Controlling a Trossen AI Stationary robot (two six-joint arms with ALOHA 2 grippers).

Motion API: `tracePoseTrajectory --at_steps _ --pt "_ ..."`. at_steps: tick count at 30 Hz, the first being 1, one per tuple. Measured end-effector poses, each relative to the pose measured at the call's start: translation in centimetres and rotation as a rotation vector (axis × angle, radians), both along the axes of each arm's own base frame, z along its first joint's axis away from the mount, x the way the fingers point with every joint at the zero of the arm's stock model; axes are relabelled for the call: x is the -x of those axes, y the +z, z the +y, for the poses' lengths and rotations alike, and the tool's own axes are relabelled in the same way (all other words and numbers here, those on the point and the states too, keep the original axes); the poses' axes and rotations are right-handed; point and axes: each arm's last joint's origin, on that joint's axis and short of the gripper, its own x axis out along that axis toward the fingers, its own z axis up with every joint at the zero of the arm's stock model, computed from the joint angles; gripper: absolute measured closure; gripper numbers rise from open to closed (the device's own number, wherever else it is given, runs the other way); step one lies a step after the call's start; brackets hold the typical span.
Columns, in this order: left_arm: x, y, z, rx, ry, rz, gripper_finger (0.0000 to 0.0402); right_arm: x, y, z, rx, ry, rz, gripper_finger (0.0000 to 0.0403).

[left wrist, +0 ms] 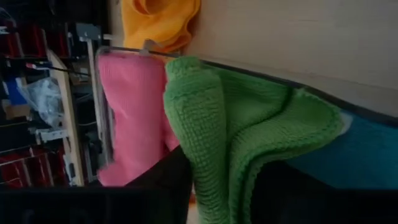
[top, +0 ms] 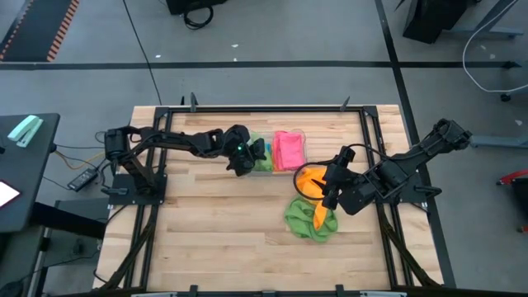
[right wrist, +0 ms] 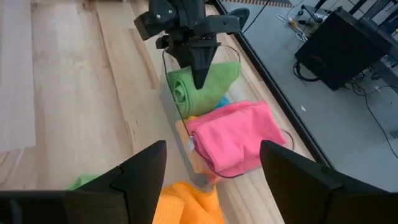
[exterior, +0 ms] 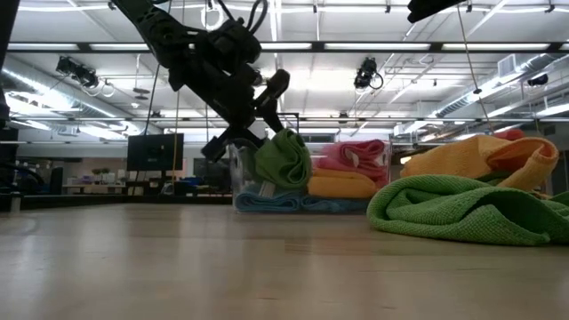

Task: Fold microfiber towels
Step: Put the folded green microfiber cloth into the transparent bin

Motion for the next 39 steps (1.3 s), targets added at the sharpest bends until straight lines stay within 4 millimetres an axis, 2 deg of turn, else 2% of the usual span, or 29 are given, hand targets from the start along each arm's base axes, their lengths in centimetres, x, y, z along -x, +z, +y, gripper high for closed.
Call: tracePoseTrajectory --at_steps 2,7,11,15,21,28,39 --pt "0.0 0.0 0.0 -0.011 -0.008 0.008 0.0294 0.0 0.0 0.0 -0.001 0.0 -0.001 0.0134" --pt "-0.1 0.1 0.1 -0.049 -0.033 0.007 0.0379 0.0 0.0 0.0 0.0 0.0 0.0 0.0134" --pt "-0.1 0.4 0.3 -0.027 -0.006 -0.012 0.0379 0.0 0.0 0.0 -0.001 0.0 -0.001 0.0134" --pt "0.2 1.7 0.2 -0.019 0.009 -0.051 0.0381 0.0 0.0 0.0 -0.001 0.0 0.0 0.0134" --pt "0.2 4.2 0.5 0.057 0.042 0.116 0.0381 0.0 0.0 0.0 0.0 0.0 -0.004 0.0134" --pt "-1.6 7.9 1.6 0.107 0.071 0.23 0.0381 -0.1 0.1 0.1 -0.004 -0.005 -0.024 0.0134" --pt "-5.8 7.2 3.5 0.103 0.042 0.493 0.0381 -0.2 0.2 0.1 -0.012 -0.006 -0.038 0.0134"
